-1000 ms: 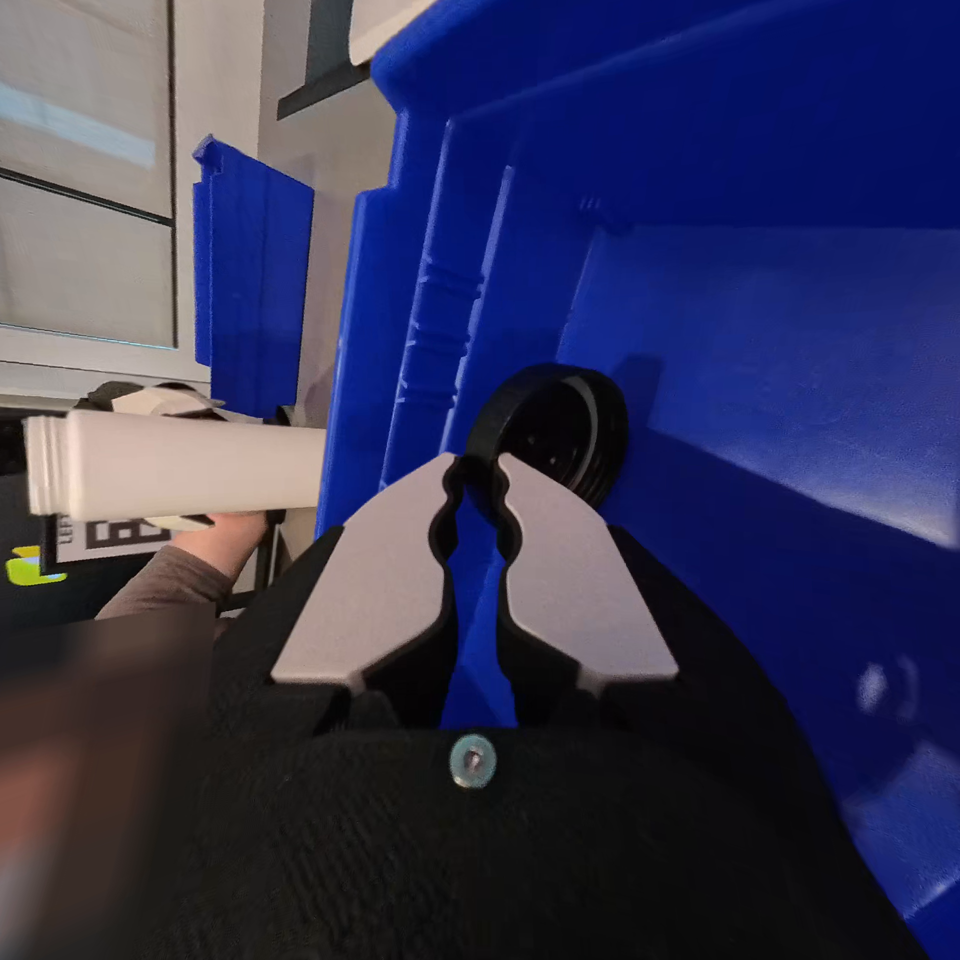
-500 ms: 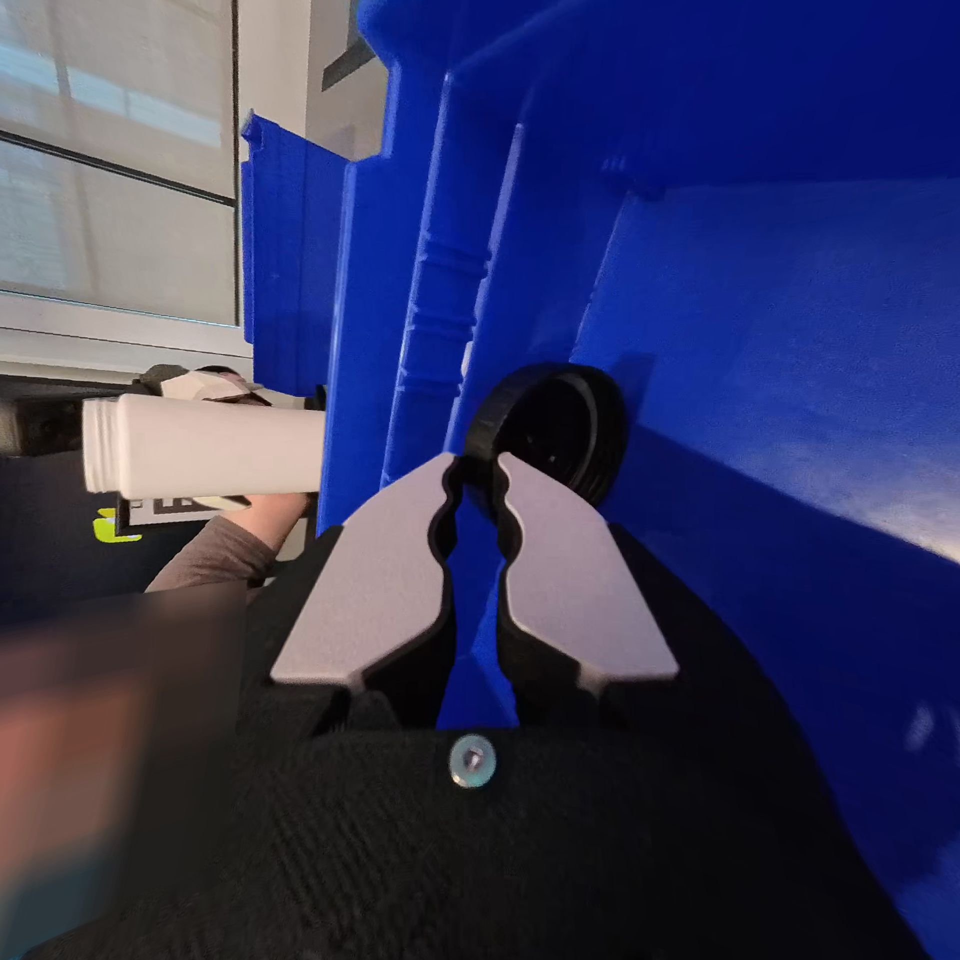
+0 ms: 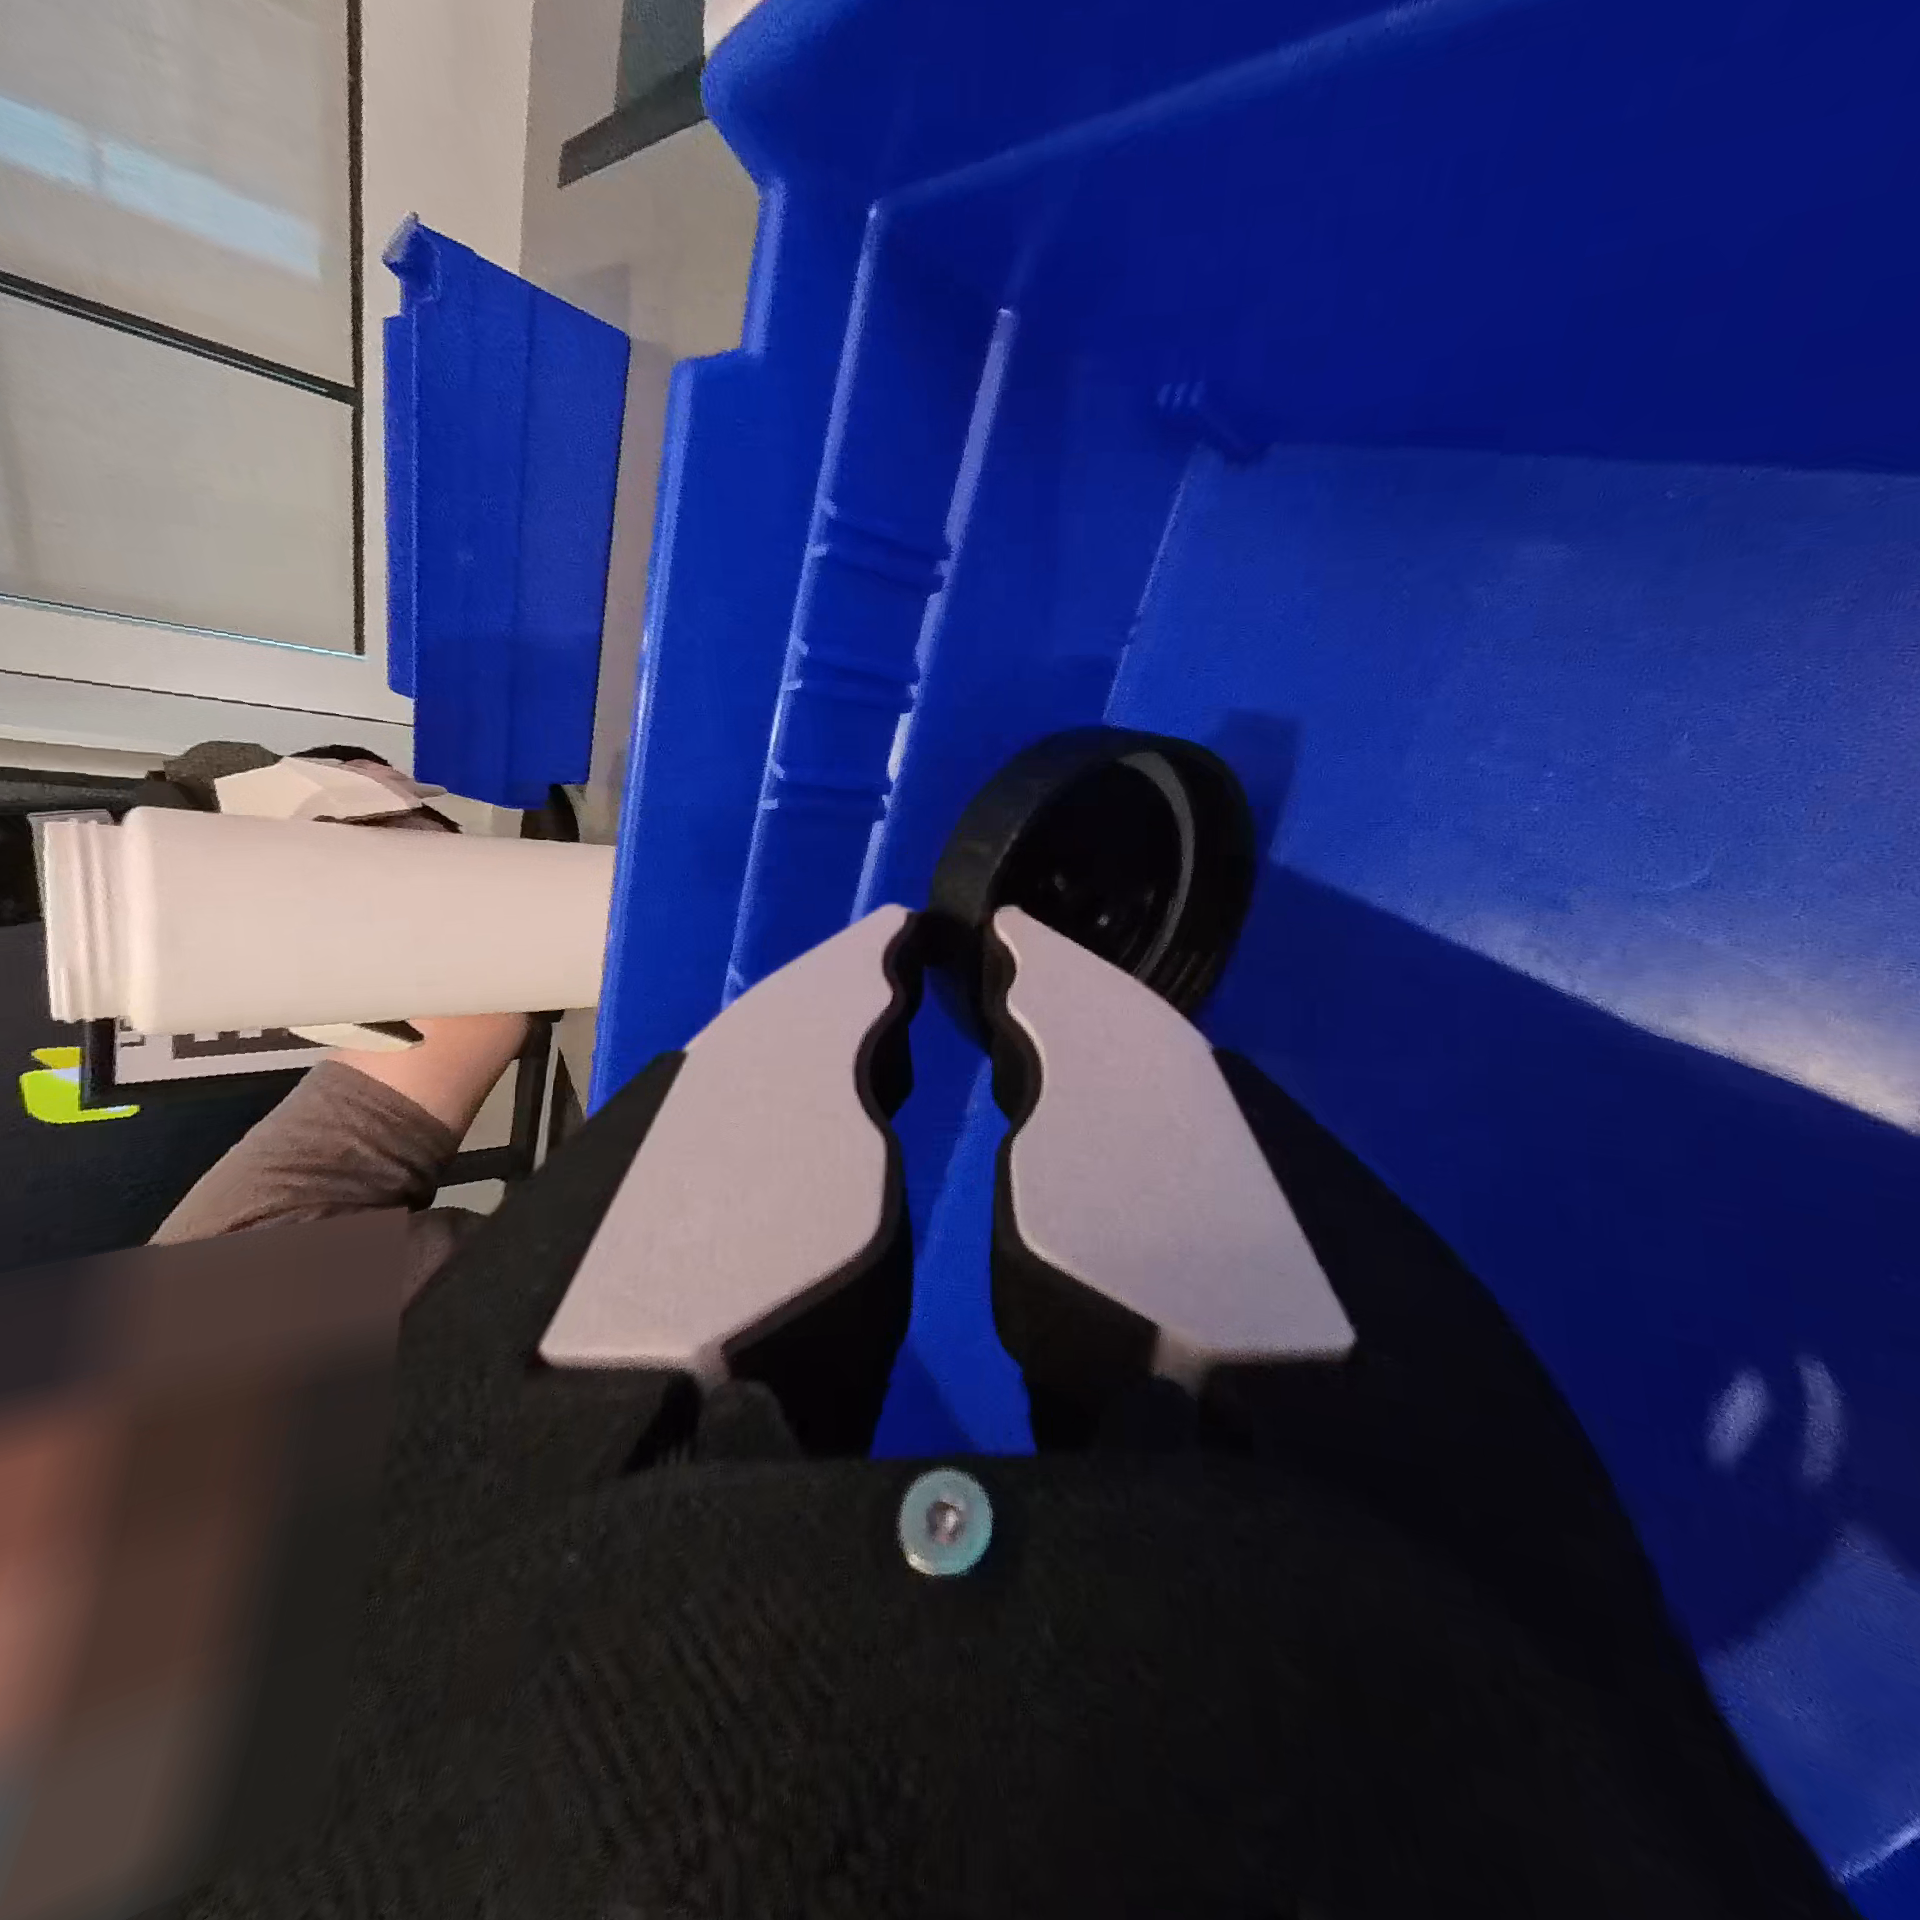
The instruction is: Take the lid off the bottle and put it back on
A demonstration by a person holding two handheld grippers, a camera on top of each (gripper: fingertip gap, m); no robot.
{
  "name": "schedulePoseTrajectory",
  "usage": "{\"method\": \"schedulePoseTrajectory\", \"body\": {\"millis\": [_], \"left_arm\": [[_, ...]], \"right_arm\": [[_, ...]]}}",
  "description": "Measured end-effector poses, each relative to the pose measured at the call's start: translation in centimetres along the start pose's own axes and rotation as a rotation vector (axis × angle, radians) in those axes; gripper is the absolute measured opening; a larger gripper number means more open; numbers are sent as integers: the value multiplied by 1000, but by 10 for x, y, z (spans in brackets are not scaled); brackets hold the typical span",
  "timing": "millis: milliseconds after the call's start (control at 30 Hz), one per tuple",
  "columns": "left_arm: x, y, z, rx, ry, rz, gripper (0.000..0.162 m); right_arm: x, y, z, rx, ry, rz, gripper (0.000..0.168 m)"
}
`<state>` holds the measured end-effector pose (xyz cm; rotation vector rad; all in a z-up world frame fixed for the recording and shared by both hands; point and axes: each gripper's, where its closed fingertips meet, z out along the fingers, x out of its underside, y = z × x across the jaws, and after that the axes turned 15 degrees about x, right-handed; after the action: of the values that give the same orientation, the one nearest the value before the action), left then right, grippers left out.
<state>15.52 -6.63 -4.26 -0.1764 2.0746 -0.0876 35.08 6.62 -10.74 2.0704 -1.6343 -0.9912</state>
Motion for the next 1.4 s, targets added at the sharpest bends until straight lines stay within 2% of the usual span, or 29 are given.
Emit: {"method": "schedulePoseTrajectory", "body": {"millis": [267, 467, 600, 733, 967, 1100, 1267, 1400], "left_arm": [[0, 0, 0, 1, 2, 2, 86], [0, -2, 2, 6, 5, 4, 86], [1, -3, 2, 9, 8, 6, 86], [1, -3, 2, 9, 11, 5, 86], [2, -4, 3, 15, 13, 2, 86], [1, -4, 2, 14, 12, 3, 86], [0, -4, 2, 16, 8, 1, 86], [1, -5, 3, 18, 12, 1, 86]], "right_arm": [[1, -8, -2, 108, 10, -19, 19], [-2, -16, -6, 277, 1, -86, 27], [-13, -23, -11, 436, -45, -206, 29], [-21, -26, -13, 522, -84, -306, 27], [-29, -45, -22, 620, -123, -292, 27], [-33, -62, -32, 736, -139, -293, 29], [-40, -76, -47, 886, -169, -337, 30], [-45, -78, -50, 941, -187, -410, 30]]}}
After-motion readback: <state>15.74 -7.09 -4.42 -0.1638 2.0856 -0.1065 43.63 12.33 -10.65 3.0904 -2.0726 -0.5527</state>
